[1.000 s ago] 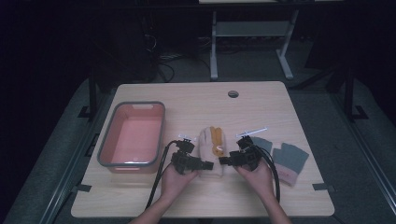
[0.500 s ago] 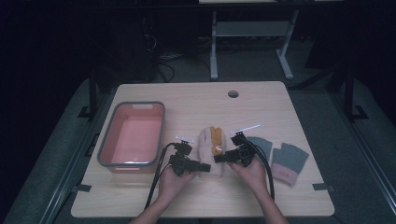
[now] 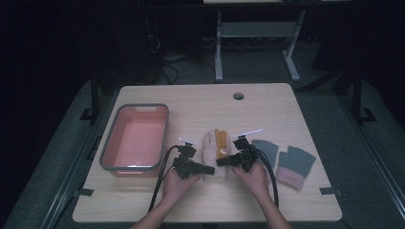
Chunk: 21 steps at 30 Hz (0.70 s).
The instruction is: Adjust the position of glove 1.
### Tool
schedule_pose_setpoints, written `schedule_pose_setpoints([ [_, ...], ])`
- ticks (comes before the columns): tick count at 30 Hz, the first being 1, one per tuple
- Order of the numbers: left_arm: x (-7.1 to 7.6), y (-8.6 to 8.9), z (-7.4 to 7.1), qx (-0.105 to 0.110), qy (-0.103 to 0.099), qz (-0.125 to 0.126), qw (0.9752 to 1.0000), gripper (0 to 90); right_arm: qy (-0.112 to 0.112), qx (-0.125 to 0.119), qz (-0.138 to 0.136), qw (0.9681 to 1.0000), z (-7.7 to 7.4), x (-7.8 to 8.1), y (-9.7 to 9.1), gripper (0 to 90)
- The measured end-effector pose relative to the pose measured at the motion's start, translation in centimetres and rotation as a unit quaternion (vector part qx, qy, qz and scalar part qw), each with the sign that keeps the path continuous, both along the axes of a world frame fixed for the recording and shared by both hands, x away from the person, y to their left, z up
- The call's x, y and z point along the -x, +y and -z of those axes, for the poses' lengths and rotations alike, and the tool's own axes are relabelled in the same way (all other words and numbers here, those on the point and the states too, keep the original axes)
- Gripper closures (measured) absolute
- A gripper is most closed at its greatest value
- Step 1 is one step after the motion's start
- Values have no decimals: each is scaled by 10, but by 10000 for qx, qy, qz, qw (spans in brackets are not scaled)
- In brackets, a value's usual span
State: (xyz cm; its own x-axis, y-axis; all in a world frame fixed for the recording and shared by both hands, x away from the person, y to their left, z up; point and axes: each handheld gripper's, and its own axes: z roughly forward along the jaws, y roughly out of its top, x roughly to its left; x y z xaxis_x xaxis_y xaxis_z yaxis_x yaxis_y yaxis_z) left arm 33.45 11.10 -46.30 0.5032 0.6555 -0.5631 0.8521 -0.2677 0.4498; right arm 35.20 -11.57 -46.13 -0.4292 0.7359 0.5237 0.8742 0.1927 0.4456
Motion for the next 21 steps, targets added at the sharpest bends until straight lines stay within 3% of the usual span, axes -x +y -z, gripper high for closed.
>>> schedule_pose_setpoints([
  [6, -3, 0, 2, 143, 157, -91, 9997, 591, 99, -238, -48, 9997, 4, -3, 0, 606],
  [16, -7, 1, 4, 276, 187, -15, 9994, 660, 56, -329, -81, 9994, 4, -3, 1, 727],
  [18, -10, 4, 5, 389, 335, -56, 9987, 663, 52, -367, -114, 9992, 3, -3, 0, 751],
  [21, -10, 4, 4, 407, 358, -91, 9985, 668, 71, -381, -129, 9992, 2, -3, 0, 763],
])
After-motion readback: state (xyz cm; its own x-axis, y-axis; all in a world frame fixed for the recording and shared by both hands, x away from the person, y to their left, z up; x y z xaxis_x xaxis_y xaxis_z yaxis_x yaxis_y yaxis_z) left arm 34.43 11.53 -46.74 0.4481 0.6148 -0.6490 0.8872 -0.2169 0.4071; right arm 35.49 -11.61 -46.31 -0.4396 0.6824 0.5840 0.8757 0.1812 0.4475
